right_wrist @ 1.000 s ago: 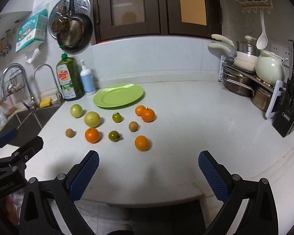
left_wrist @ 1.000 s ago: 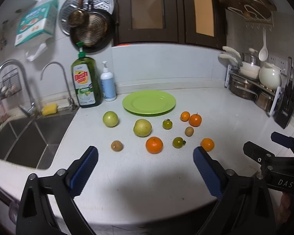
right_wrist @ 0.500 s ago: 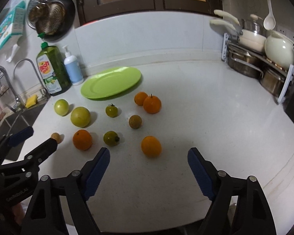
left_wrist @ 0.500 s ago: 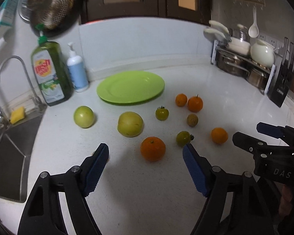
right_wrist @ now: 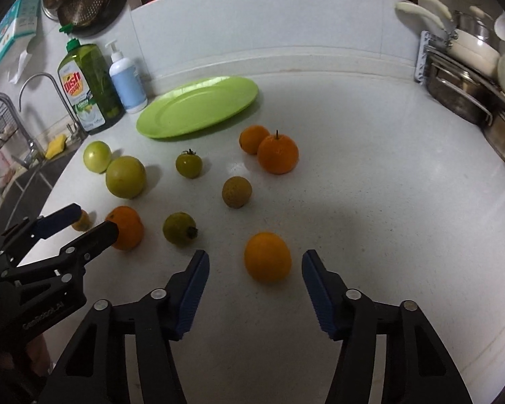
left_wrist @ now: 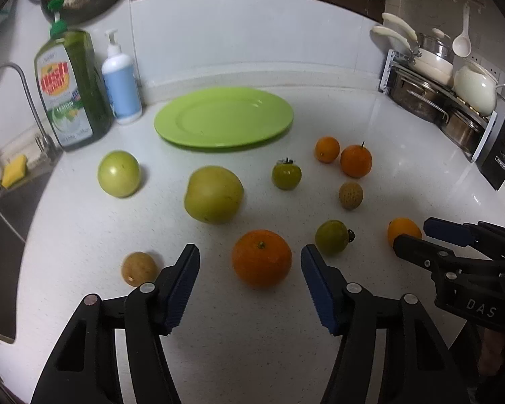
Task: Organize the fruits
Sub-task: 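Move the left tool toward the orange and close its fingers on it, then carry the orange with the left tool onto the green plate and release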
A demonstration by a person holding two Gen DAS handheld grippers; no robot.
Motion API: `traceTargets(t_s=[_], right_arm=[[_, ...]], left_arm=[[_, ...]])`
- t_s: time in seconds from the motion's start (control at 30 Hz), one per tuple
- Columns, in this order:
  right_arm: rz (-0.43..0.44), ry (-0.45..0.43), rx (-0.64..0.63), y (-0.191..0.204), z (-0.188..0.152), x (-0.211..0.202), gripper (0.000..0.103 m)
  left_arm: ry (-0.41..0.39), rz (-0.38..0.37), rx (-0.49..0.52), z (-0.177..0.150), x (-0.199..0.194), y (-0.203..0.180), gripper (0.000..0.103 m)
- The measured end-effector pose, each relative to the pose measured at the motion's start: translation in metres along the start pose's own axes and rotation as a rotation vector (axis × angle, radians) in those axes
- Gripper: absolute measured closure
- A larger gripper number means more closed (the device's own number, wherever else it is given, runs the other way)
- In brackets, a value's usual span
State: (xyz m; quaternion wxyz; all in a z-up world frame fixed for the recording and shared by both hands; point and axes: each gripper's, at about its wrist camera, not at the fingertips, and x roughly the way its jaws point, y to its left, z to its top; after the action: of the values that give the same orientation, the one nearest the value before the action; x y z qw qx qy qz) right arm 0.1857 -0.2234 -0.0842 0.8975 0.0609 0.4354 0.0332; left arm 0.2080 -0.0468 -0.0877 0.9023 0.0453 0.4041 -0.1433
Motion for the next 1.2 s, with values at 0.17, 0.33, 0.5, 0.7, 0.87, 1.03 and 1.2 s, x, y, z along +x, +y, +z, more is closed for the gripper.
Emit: traceTargets(t_s=[0.17,0.33,0.5,0.7,0.87,1.03,1.2], right_arm=[[0.016,0.034,0.002,-0.003,0.003,0.011,0.053],[0.020,0.047,-0.003,-0.003,0.004,0.015,0.058],[0.016,0.052,-0.004,-0.005,0.005,0.015,0.062],[0.013,0.073,-0.006,-0.003,0.006,0.018,0.069],[0.017,0.071,-0.015,-0.001,0.007,0.017,0.069],[0.030,0.055,-0.028,0.004,0.011,0.012,0.069],[0.049,0.036,-0.040,0.011,0.018,0.008,0.069]], left_arm=[[0.022,-0.008,-0.004,0.001,0.009,0.000,0.049],[0.037,-0.021,-0.003,0.001,0.015,0.000,0.053],[0.049,-0.036,0.005,0.003,0.019,-0.001,0.059],[0.053,-0.045,0.012,0.003,0.022,-0.001,0.060],[0.045,-0.046,0.022,0.004,0.020,-0.001,0.061],[0.028,-0.050,0.024,0.007,0.014,0.000,0.061],[0.005,-0.054,0.020,0.015,0.004,0.003,0.061]])
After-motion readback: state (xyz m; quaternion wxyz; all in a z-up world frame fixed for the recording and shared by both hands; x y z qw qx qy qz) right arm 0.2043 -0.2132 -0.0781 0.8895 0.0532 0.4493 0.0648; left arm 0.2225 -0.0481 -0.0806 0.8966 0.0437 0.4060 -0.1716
